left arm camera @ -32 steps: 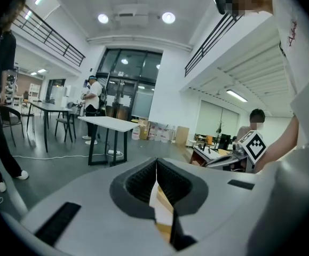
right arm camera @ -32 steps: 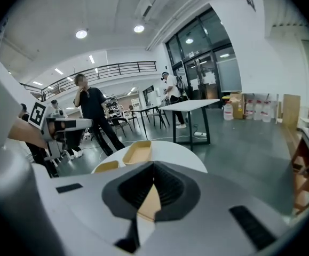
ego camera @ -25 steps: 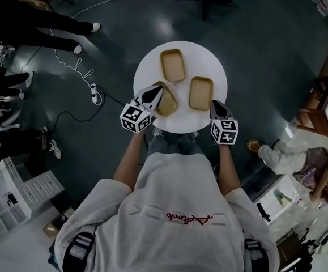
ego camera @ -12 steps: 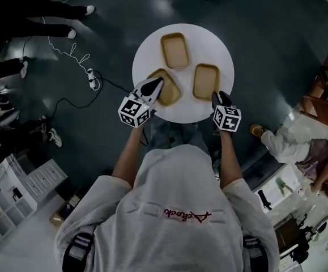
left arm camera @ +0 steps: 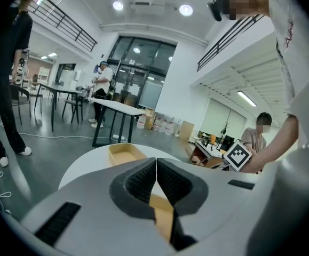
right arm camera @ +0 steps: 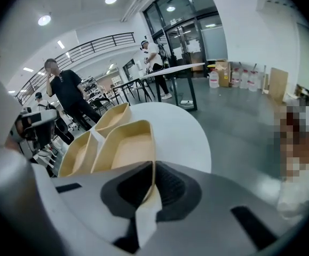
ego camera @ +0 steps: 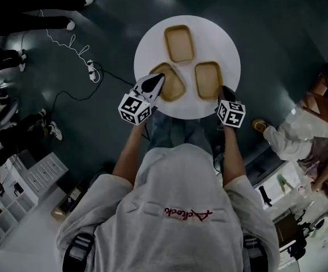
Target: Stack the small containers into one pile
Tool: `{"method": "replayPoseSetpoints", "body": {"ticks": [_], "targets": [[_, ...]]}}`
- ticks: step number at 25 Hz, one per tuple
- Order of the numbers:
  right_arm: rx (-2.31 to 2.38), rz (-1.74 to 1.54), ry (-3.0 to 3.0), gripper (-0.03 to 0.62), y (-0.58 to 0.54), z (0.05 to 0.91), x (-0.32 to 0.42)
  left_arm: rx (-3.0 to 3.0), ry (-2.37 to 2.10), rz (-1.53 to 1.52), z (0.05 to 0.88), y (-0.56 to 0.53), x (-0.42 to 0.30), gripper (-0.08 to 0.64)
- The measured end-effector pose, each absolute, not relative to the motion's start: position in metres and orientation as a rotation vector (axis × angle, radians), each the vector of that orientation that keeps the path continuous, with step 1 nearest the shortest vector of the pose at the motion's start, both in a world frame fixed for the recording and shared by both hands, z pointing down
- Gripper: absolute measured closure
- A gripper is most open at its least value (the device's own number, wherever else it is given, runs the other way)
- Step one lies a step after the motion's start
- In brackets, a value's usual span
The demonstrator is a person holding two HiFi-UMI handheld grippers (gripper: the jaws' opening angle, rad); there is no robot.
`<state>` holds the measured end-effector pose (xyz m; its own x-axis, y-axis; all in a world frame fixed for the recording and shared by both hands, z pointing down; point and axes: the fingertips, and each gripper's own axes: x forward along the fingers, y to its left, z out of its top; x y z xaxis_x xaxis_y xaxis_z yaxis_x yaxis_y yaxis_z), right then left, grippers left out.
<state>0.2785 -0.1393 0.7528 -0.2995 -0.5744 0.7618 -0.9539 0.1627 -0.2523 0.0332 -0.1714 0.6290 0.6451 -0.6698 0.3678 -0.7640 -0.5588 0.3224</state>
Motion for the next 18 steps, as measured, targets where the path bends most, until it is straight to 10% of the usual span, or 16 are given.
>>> {"method": "replayPoseSetpoints", "body": {"ticks": [18], "targets": [[1.553,0.928,-2.06,0.56,-0.154,0.696,0.289,2.432,-1.146,0.213,0.61,-0.174,0.036,0.549]]}}
